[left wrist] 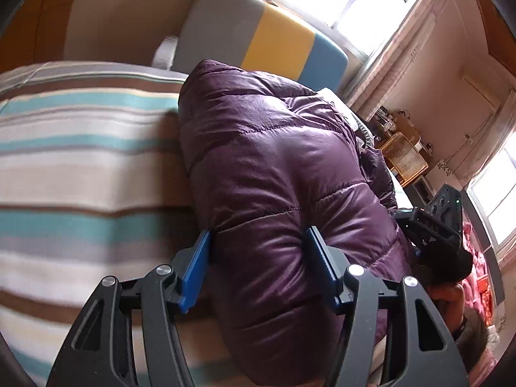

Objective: Fold large clothes

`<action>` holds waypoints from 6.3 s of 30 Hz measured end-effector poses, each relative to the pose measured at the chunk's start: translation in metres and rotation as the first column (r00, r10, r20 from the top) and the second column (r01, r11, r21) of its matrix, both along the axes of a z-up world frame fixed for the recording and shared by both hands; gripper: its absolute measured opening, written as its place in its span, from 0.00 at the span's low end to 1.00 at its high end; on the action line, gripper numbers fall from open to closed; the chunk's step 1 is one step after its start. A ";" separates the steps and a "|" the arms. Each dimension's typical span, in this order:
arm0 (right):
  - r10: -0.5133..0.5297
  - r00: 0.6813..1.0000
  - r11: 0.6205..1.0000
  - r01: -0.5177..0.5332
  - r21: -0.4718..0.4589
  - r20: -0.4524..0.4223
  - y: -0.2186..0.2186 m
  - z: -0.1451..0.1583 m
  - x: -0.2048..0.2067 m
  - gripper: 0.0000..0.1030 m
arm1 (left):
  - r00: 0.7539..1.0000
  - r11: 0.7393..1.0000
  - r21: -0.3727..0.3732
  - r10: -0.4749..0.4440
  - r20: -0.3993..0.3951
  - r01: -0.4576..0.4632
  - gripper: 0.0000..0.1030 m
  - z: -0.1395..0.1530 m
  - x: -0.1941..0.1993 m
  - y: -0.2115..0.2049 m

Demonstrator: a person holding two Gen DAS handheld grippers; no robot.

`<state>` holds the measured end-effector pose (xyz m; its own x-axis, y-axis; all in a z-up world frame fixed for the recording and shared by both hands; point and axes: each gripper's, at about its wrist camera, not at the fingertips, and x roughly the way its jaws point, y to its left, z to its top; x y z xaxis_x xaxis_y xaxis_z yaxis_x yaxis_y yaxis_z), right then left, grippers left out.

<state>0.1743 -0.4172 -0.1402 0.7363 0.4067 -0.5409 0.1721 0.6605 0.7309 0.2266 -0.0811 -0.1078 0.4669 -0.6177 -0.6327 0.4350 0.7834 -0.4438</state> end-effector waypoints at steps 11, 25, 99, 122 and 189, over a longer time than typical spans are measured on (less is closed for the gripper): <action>0.020 1.000 0.999 -0.020 -0.030 -0.002 0.000 0.002 0.008 0.48 | 0.988 0.990 -0.140 -0.024 -0.153 0.002 0.95 -0.020 0.017 0.007; -0.001 1.000 0.994 0.004 -0.107 0.031 0.016 0.019 -0.017 0.45 | 0.998 0.998 0.036 -0.060 0.024 0.059 0.67 -0.003 0.004 -0.023; 0.201 0.976 0.959 -0.179 -0.221 0.083 0.136 -0.009 0.112 0.54 | 0.910 0.920 0.102 0.349 0.226 -0.378 0.76 -0.016 0.080 0.138; 0.287 0.957 0.816 -0.217 -0.535 0.050 0.197 0.066 0.199 0.46 | 0.810 0.754 0.295 0.554 0.193 -0.586 0.97 0.040 0.182 0.129; 0.241 0.956 0.793 -0.094 -0.602 0.168 0.180 0.081 -0.024 0.88 | 0.700 0.629 0.324 0.554 0.451 -0.707 0.98 0.029 -0.055 0.130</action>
